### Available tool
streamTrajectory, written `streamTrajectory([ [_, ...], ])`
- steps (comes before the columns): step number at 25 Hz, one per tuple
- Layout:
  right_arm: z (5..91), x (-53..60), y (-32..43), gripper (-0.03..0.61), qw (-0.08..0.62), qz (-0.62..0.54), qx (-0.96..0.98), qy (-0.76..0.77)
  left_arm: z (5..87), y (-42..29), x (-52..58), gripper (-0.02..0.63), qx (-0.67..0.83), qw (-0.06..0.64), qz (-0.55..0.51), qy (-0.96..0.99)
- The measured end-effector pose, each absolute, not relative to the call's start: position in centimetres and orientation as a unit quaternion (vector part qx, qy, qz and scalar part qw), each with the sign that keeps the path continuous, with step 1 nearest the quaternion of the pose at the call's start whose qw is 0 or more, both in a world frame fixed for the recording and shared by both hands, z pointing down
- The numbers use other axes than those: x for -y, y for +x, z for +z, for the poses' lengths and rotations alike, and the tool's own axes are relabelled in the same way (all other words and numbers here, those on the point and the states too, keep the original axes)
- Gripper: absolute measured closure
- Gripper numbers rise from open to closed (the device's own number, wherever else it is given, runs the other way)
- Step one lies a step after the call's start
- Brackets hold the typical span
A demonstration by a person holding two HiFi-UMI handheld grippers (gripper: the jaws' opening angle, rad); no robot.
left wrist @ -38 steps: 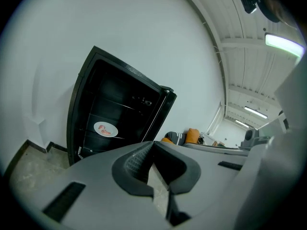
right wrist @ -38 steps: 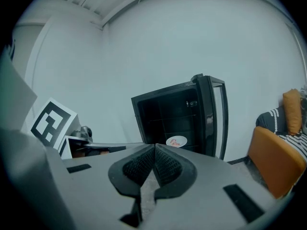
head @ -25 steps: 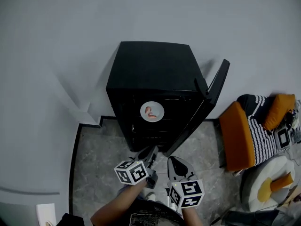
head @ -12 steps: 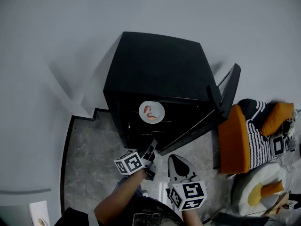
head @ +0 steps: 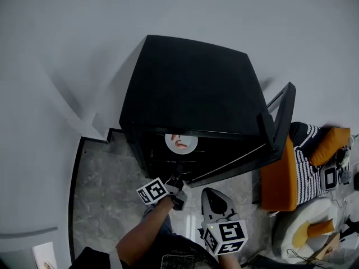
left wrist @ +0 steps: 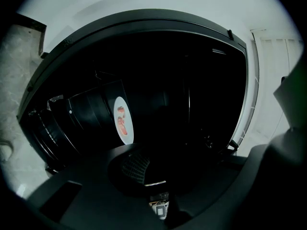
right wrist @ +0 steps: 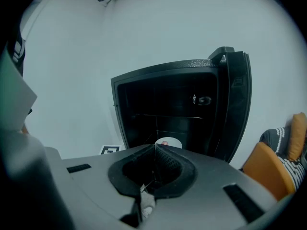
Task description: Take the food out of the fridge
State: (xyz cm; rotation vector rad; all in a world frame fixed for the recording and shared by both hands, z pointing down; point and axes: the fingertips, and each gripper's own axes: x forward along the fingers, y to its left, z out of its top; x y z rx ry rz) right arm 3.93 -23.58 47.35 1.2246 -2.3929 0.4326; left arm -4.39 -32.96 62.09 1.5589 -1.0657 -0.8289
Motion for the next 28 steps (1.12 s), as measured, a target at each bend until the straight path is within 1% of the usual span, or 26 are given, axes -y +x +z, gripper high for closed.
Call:
streamTrajectory([
  [3, 47.7, 24.4, 3.7, 0.555, 0.21, 0.157, 0.858, 0.442, 63.4, -4.7, 33.6, 0.587, 0.451, 0.518, -0.336, 0.645],
  [7, 48.1, 25.5, 3.4, 0.555, 0.213, 0.158, 0.857, 0.442, 64.8, -4.7, 34.5, 0.526, 0.451, 0.53, -0.325, 0.64],
  [12, 48.8, 26.5, 3.1, 0.555, 0.22, 0.162, 0.855, 0.441, 66.2, -4.8, 35.5, 0.503, 0.451, 0.544, -0.328, 0.628],
  [28, 50.1, 29.8, 3.8, 0.555, 0.226, 0.166, 0.843, 0.458, 69.1, -5.5, 39.2, 0.5, 0.458, 0.572, -0.349, 0.584],
])
